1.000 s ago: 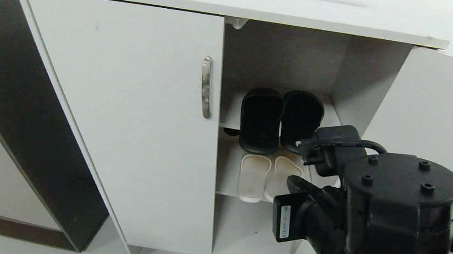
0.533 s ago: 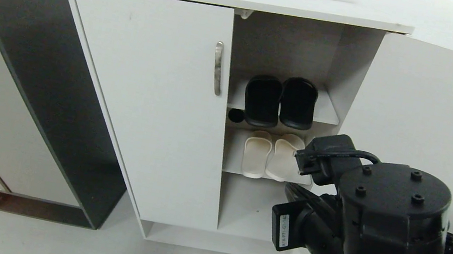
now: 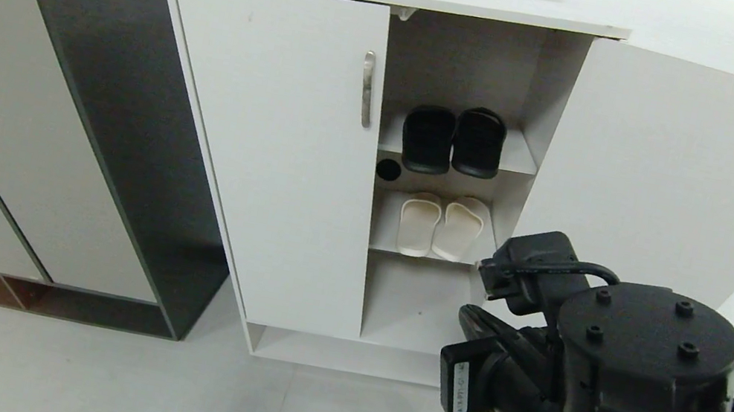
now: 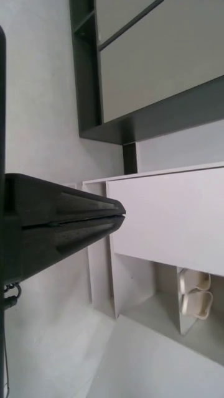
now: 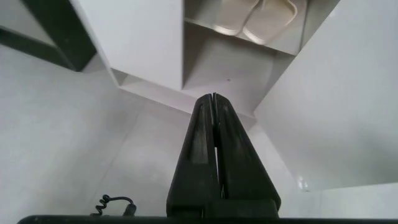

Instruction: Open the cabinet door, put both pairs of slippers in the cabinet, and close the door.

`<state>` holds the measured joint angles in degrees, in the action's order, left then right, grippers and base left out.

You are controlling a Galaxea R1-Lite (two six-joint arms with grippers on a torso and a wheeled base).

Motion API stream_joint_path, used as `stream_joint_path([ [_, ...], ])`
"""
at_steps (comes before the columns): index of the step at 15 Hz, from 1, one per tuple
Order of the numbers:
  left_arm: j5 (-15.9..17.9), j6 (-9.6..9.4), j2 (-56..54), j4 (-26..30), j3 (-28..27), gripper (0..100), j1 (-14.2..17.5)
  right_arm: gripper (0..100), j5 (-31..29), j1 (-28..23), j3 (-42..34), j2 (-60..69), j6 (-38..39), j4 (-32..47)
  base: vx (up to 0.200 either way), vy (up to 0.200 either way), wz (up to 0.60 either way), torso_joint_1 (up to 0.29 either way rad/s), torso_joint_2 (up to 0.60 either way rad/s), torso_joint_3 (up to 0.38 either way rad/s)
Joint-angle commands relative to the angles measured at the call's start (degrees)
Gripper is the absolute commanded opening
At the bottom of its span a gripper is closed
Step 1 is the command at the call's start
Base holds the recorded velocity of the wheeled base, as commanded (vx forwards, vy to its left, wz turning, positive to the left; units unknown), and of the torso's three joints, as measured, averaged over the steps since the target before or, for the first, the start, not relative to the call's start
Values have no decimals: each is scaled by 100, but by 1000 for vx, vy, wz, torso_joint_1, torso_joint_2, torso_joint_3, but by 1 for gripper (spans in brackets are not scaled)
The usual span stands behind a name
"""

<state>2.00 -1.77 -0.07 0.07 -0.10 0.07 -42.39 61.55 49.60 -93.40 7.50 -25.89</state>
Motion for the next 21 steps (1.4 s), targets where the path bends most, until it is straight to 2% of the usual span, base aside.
stream_joint_path([
  [1,2,1,7,1,1,0,1,0,2,-38,-82,-11,-29,-30,0,0,0,0,0,0],
  [16,2,1,7,1,1,0,1,0,37,-64,-82,-2,-29,-83,0,0,0,0,-5,-3],
  [21,2,1,7,1,1,0,1,0,37,-82,-91,-2,-29,-74,0,0,0,28,-293,-324],
])
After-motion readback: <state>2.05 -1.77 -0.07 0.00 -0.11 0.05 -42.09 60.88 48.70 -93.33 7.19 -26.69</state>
